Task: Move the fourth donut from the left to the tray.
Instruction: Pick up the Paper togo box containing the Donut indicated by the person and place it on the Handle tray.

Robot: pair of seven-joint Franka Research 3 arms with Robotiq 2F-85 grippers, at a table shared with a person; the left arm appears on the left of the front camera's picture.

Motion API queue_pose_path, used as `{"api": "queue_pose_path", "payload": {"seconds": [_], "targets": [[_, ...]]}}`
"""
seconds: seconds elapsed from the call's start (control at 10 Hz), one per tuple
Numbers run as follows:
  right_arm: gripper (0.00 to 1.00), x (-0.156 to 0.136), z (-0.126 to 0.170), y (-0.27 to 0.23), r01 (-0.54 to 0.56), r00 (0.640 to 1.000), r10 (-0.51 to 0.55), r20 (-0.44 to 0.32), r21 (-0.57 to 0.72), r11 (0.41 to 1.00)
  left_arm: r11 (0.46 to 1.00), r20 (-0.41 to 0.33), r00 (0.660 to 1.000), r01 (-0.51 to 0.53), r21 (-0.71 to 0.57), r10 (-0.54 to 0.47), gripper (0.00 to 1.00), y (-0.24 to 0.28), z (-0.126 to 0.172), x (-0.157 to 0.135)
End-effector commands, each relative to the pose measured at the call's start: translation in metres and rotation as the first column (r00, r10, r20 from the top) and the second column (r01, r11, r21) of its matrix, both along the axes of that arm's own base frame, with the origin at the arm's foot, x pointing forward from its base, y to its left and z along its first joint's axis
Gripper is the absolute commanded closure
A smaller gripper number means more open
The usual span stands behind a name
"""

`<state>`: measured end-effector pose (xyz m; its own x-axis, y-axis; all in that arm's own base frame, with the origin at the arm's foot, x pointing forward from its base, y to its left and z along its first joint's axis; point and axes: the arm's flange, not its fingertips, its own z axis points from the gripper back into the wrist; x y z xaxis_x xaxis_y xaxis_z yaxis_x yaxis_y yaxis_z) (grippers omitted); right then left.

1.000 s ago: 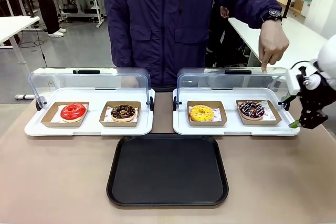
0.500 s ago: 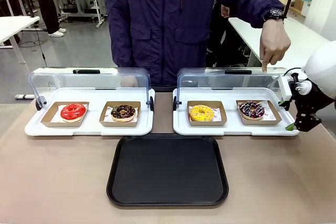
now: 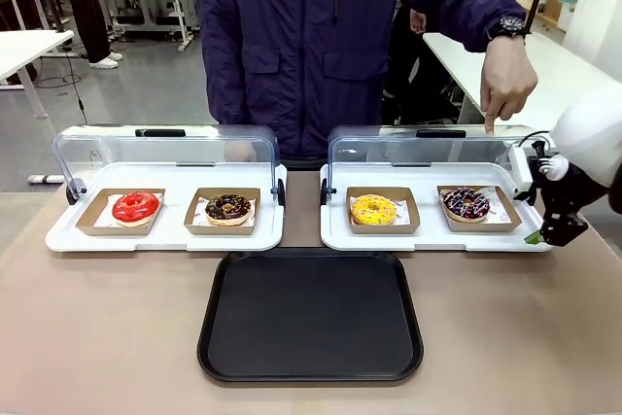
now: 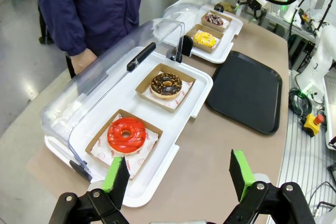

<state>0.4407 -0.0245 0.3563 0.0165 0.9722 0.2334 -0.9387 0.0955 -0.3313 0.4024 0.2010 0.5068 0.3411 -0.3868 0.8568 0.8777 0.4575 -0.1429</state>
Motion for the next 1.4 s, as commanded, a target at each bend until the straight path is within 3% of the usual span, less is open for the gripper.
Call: {"api": "queue_pose_path", "payload": {"seconds": [0.0, 0.7, 1.3], "targets": [[0.00, 0.024, -0.012, 0.006, 0.013, 1.000, -0.012, 0.009, -0.039, 0.999, 1.000, 0.017, 1.000, 0.008, -0.009, -0.008, 0.00, 0.000, 0.002, 0.000], [0.00, 0.058, -0.037, 0.004, -0.001, 1.000, 0.001, 0.000, -0.075, 0.997, 1.000, 0.017, 1.000, 0.008, -0.009, -0.008, 0.00, 0.000, 0.002, 0.000], [0.00, 0.068, -0.048, 0.004, 0.015, 0.999, -0.017, -0.029, -0.073, 0.997, 1.000, 0.017, 1.000, 0.008, -0.009, -0.008, 0.00, 0.000, 0.002, 0.000]]}}
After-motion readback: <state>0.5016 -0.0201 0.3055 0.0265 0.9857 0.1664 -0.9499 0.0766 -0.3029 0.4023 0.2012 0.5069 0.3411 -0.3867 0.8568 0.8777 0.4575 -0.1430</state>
